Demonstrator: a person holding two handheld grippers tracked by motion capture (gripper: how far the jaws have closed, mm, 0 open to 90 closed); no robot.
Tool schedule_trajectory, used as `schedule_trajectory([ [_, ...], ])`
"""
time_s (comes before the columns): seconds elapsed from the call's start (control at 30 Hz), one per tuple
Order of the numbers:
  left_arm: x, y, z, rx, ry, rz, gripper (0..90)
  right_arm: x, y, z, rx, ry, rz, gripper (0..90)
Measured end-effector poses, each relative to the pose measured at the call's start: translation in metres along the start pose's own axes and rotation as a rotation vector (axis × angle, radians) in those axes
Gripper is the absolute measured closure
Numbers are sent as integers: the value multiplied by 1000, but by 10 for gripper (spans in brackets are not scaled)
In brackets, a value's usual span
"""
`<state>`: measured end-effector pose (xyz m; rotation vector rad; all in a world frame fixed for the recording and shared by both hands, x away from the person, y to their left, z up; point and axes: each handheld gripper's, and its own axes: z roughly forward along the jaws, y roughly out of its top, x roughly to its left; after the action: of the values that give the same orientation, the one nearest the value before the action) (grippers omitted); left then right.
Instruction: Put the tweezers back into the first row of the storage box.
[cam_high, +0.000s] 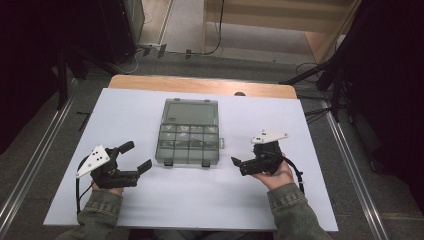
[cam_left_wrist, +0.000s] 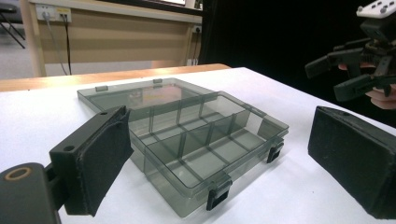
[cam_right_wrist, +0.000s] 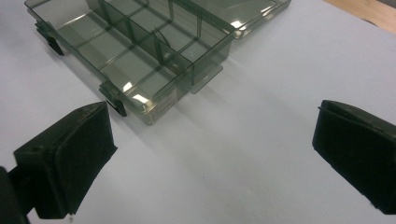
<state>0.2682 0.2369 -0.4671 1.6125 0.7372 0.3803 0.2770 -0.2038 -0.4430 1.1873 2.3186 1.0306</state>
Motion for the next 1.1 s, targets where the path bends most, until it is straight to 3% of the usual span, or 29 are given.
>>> schedule_trajectory([
  [0.1,0,0,0,-1,2,-3,58,-2,-11,-4,-44,-20,11,0],
  [0.17,1,0,0,-3,3,-5,57,-4,-16,-8,-44,-23,19,0],
  [0.23,0,0,0,-3,3,-6,57,-6,-23,-13,-96,-47,33,0],
  [0.3,0,0,0,-2,3,-5,58,-9,-29,-17,-103,-53,48,0],
  [0.4,0,-1,0,0,4,-5,57,-14,-40,-22,-160,-67,76,0],
  [0.47,0,-1,-1,0,5,-7,57,-16,-46,-24,-161,-73,84,0],
  [0.6,0,-1,-1,-2,5,-8,58,-19,-60,-28,-183,-69,113,0],
  [0.83,0,-1,-1,-2,8,-10,57,-22,-81,-40,-321,-75,144,0],
  [1.1,1,-1,-1,-3,6,-12,57,-28,-104,-46,-380,-86,159,0],
])
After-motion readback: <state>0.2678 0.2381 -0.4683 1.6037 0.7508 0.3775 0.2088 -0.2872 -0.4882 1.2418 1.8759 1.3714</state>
